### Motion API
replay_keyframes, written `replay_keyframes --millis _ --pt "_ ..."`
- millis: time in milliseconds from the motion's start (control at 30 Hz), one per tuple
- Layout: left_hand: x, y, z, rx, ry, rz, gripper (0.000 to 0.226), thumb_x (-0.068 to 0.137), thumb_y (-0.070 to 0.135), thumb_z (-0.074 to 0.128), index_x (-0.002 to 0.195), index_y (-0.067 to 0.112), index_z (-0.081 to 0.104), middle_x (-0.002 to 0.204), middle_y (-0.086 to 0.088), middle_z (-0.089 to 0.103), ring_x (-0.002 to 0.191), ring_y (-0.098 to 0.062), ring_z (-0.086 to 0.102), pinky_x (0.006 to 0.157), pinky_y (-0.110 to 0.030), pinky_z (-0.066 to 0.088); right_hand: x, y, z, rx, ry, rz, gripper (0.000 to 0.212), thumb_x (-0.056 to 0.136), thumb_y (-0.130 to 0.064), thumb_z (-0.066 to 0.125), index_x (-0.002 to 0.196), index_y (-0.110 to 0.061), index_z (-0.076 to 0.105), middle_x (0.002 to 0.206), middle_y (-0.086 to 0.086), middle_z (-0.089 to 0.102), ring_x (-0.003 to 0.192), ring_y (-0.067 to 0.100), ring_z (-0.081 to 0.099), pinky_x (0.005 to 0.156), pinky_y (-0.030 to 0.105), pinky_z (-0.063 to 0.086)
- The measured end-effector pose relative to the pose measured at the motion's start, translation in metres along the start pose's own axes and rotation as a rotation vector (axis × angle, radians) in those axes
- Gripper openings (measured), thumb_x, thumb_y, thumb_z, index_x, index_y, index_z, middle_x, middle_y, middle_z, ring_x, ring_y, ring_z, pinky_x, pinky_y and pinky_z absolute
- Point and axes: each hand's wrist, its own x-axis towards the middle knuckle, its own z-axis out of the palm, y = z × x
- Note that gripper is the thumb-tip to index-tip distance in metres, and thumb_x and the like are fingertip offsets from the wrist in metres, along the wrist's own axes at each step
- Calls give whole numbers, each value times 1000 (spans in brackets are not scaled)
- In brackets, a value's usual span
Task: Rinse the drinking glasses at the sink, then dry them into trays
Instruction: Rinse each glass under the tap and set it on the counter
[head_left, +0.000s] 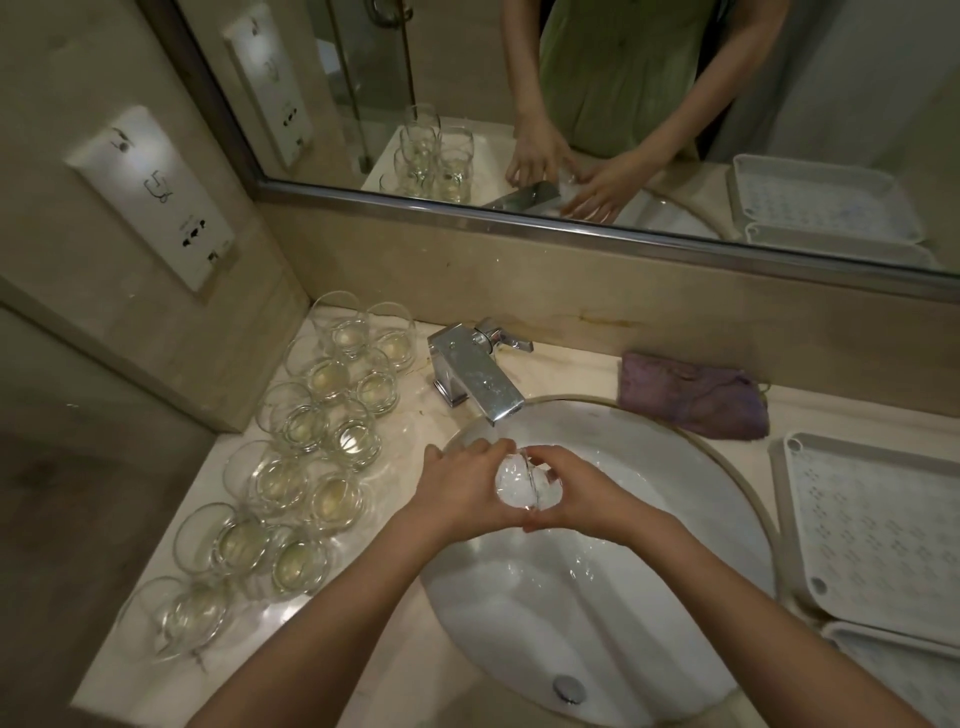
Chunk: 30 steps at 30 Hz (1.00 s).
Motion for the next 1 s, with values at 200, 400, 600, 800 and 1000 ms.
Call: replay_keyframes --millis 200,400,600,800,1000 --pt "-1 10 -10 388 16 40 76 78 62 60 139 26 35 132 -4 50 122 -31 43 99 -45 26 -3 -4 -7 -114 0 -13 84 71 -30 84 141 -27 39 138 -6 44 123 13 45 102 31 41" --pt "-16 11 -15 556 25 59 64 82 51 61 131 17 39 128 -10 50 114 -31 48 98 -44 27 -10 -17 -12 -326 -33 -58 82 76 -33 79 144 -27 35 142 -3 41 127 17 42 103 30 38" --pt "-71 -10 -33 -339 192 -170 78 69 58 74 134 32 39 118 9 56 107 -17 57 98 -38 39 -23 -76 -3 -255 -65 -184 93 73 -33 82 148 -29 28 140 -8 47 113 10 51 92 21 41" --pt "-170 -60 -5 -1015 485 -253 79 45 45 86 114 42 46 114 15 60 103 -1 60 91 -25 49 -31 -158 45 -350 -236 -491 96 71 -36 83 148 -25 27 137 -5 47 109 8 50 96 22 40" --pt "-234 -106 38 -1019 577 -414 82 41 49 79 113 41 40 119 17 54 110 0 57 93 -17 44 -15 -197 134 -772 -275 -817 85 73 -51 75 139 -12 40 133 5 46 124 23 39 103 35 30"
